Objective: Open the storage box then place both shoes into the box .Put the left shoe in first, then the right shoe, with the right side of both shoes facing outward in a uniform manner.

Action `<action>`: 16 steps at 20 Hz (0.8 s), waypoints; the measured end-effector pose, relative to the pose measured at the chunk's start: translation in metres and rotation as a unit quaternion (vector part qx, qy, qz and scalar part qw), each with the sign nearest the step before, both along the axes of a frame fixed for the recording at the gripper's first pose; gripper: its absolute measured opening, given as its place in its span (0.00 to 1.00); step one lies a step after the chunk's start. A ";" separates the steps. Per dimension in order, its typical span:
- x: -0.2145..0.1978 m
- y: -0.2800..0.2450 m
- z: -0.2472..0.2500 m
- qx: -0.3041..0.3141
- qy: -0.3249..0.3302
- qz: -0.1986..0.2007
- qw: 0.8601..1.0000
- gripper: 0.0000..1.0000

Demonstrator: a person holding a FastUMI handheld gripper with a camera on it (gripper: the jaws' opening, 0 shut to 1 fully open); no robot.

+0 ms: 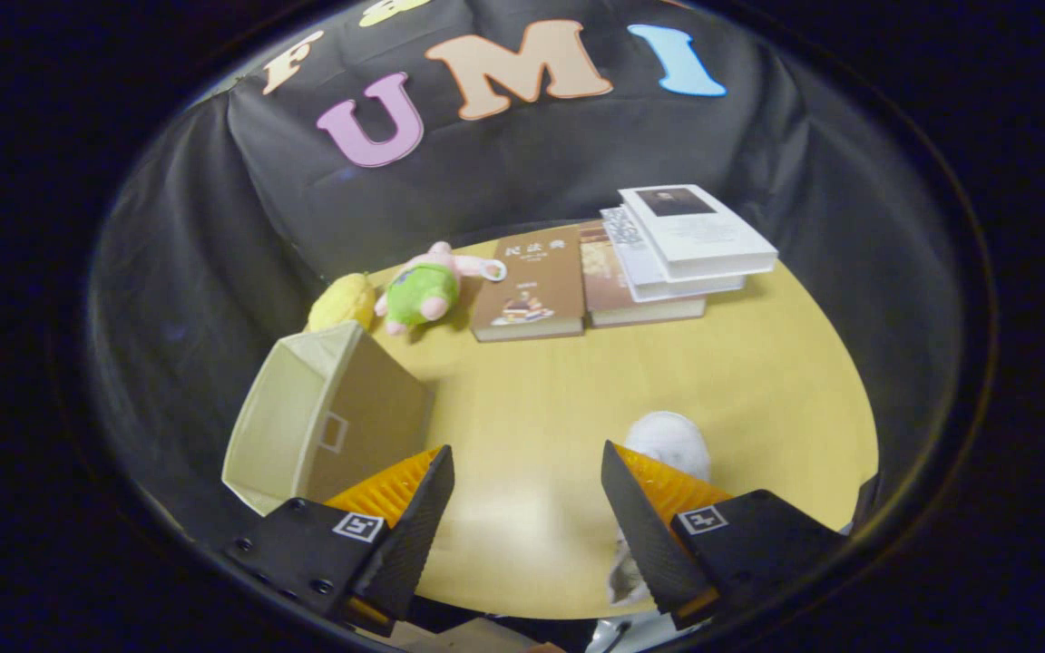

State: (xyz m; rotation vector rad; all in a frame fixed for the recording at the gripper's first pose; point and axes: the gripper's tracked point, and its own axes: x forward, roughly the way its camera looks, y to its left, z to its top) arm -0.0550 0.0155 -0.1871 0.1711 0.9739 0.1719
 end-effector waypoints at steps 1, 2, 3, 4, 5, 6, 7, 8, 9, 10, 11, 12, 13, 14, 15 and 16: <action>-0.003 -0.015 -0.006 -0.007 0.004 -0.005 1.000 1.00; -0.006 -0.029 -0.012 -0.011 0.009 -0.009 1.000 1.00; -0.009 -0.041 -0.019 -0.017 0.016 -0.012 1.000 1.00; -0.013 -0.052 -0.029 -0.024 0.024 -0.012 0.999 1.00; -0.016 -0.063 -0.039 -0.032 0.031 -0.009 0.999 1.00; -0.022 -0.074 -0.047 -0.041 0.040 -0.006 0.998 1.00; -0.026 -0.081 -0.054 -0.050 0.049 0.001 0.998 1.00; -0.031 -0.088 -0.064 -0.059 0.060 0.008 0.996 1.00; -0.035 -0.094 -0.073 -0.066 0.070 0.016 0.995 1.00; -0.038 -0.100 -0.083 -0.071 0.078 0.024 0.994 1.00; -0.041 -0.103 -0.090 -0.074 0.084 0.031 0.993 1.00; -0.044 -0.105 -0.097 -0.076 0.091 0.038 0.992 1.00; -0.045 -0.106 -0.103 -0.078 0.098 0.045 0.991 1.00; -0.048 -0.107 -0.110 -0.079 0.104 0.054 0.990 1.00; -0.050 -0.107 -0.116 -0.082 0.110 0.063 0.989 1.00; -0.050 -0.107 -0.122 -0.084 0.115 0.071 0.987 1.00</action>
